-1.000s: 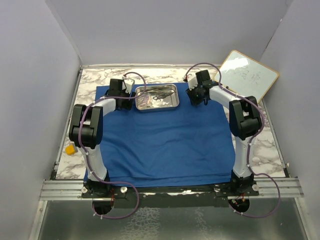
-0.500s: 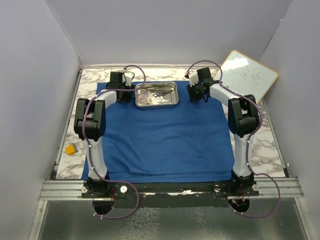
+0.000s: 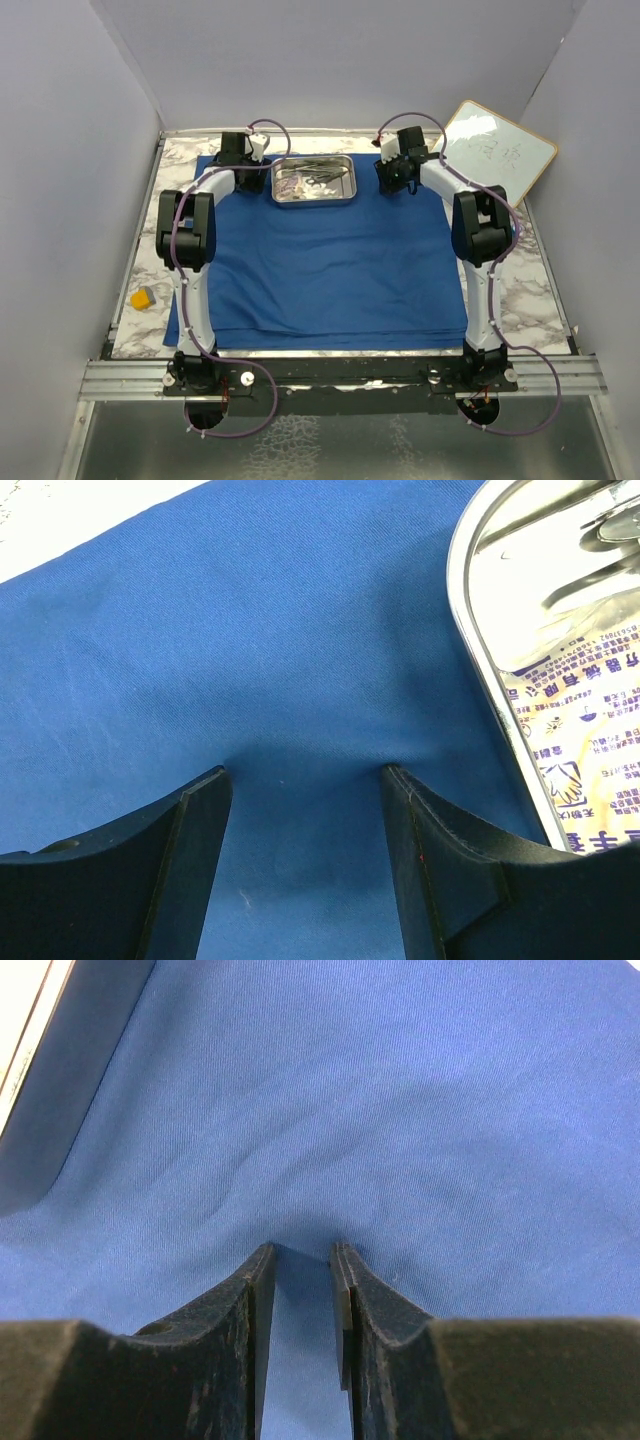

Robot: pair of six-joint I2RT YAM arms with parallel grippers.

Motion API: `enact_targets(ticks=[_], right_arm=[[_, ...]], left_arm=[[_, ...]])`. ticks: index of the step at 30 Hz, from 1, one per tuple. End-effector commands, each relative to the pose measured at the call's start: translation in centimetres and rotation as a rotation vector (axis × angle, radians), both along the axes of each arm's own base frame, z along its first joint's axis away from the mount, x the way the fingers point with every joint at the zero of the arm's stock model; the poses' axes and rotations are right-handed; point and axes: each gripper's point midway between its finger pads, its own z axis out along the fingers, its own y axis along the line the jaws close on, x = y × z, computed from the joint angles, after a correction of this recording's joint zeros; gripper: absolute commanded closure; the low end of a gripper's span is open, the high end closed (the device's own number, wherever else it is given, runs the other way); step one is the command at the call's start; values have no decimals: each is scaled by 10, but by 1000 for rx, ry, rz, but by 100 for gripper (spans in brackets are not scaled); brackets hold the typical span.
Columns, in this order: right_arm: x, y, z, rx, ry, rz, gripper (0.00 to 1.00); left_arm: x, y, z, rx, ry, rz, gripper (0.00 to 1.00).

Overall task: Open and lay out the surgical kit
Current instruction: Smooth out the surgical kit at the center of the board.

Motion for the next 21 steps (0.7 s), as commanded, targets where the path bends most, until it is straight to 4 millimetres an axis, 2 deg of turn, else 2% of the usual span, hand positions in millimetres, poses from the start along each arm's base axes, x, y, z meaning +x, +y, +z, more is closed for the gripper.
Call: enact_targets(ticks=[1,4,6,11,13,17,19,21], right_arm=[[-17,-14,-48,-51,142,-8,71],[-10,-11,-28,-26,113,0,70],[-6,-9,-7,-5,80,8,69],[-4,-3,60,48,-27,50,62],[-8,-1,94,65,-88,78,58],[-28,1,140,88,-161,137,50],[-43,2,155,101,-177,162,47],[-60,3,162,115,-168,182,46]], left_arm=[[-40,10,-67,38,237,8,35],[-30,6,-47,20,200,5,33],[-24,4,-26,7,155,3,31],[-13,3,38,-7,16,4,26],[-14,5,65,-1,-43,8,22],[-29,14,109,32,-138,16,14],[-45,19,120,48,-154,15,12],[-67,25,123,64,-144,13,11]])
